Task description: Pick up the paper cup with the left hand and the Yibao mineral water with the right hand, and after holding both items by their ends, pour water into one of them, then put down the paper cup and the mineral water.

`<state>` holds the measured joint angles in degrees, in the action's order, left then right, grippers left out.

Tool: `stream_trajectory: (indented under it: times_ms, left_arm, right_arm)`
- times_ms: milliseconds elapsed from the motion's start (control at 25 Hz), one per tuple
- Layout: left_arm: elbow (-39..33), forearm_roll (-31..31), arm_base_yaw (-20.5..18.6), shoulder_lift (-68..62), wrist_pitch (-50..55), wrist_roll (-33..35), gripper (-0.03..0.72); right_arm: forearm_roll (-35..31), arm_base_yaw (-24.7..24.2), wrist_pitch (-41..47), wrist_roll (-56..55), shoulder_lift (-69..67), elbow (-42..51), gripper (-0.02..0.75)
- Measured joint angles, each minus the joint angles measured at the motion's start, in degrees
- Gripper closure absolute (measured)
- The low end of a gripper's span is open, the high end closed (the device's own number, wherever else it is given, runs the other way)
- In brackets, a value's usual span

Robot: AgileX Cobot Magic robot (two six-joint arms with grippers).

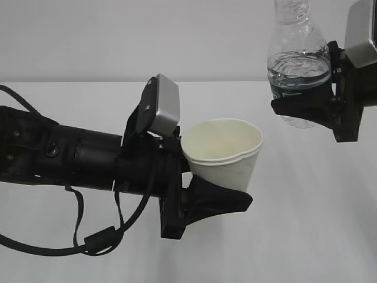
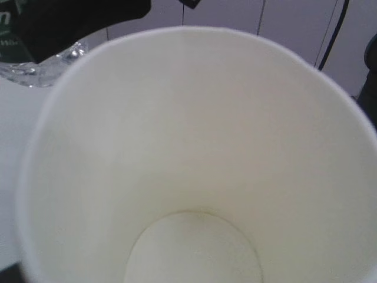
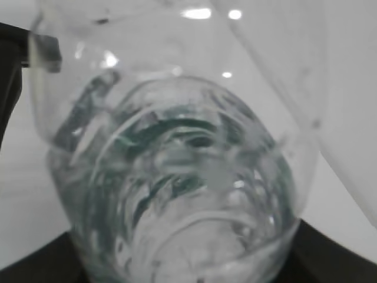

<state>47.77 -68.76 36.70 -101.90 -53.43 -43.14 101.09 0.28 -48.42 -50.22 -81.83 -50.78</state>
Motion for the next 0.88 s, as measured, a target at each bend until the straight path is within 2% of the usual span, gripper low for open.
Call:
stream_trajectory:
  times_ms: [320,880]
  left_arm:
    - [0.0,-0.1,2.2,0.0,0.0,0.0,0.241]
    - [0.0,-0.1,2.2,0.0,0.7,-0.1,0.241]
  right_arm:
    - [0.0,2.2,2.2,2.4,0.1,0.0,0.303]
    - [0.0,2.7,3.0,11.2,0.1,0.0,0.303]
